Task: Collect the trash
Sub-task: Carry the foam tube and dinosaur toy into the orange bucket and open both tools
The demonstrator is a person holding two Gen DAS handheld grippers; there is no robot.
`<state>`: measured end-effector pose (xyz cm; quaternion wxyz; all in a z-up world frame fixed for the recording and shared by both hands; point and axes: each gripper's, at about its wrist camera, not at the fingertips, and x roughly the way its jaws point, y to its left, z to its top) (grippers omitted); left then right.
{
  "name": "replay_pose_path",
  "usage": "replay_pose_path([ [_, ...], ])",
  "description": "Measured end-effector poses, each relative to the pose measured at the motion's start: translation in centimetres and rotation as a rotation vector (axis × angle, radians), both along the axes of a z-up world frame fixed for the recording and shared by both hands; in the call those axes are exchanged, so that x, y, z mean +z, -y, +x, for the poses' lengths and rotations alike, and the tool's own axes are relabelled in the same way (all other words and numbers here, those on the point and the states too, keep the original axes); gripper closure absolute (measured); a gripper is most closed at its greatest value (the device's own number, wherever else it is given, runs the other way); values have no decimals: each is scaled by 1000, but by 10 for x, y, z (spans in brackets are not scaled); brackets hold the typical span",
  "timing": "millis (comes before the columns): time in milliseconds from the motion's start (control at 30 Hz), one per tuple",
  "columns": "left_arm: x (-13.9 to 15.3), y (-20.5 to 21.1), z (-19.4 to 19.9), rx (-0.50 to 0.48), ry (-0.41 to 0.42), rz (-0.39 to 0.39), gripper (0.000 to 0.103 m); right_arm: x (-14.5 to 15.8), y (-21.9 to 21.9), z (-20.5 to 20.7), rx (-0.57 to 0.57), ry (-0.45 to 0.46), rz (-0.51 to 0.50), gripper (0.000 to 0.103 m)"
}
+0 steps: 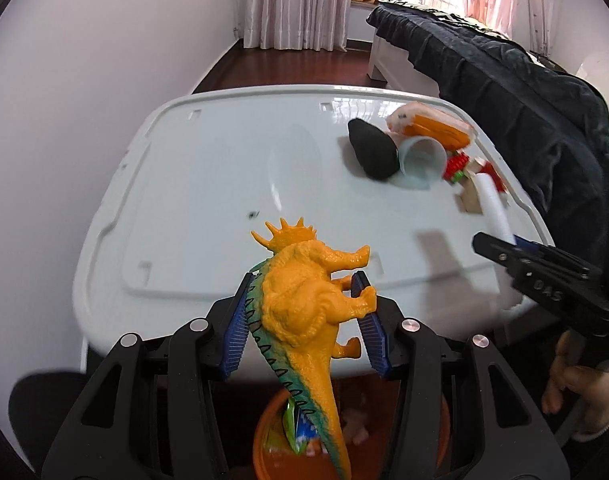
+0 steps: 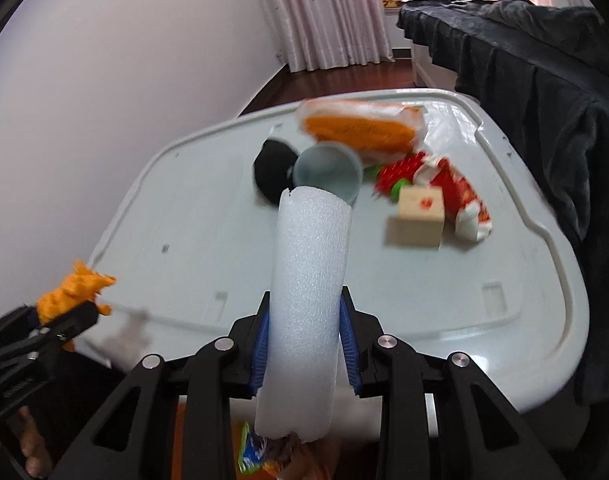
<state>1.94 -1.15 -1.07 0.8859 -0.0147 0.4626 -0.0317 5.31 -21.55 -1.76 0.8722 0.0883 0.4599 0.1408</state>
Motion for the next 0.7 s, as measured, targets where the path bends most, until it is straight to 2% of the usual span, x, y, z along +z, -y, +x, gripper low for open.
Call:
replay_pose_path([
  [300, -10, -4, -65, -9, -24, 22, 55, 22, -36, -88, 136, -15, -13, 71],
  [400, -29, -13, -82, 19, -78, -13, 55, 13, -45, -116, 162, -51, -19, 70],
  [500, -55, -13, -88, 22, -173, -34, 55, -2, -50, -135, 168, -101, -32, 70],
  [533, -63, -12, -87, 19, -209, -37, 55, -7, -51, -136, 170, -121, -36, 70],
  [700, -83, -4, -84, 4, -282, -17, 55, -18, -54, -137, 165, -170, -46, 70],
])
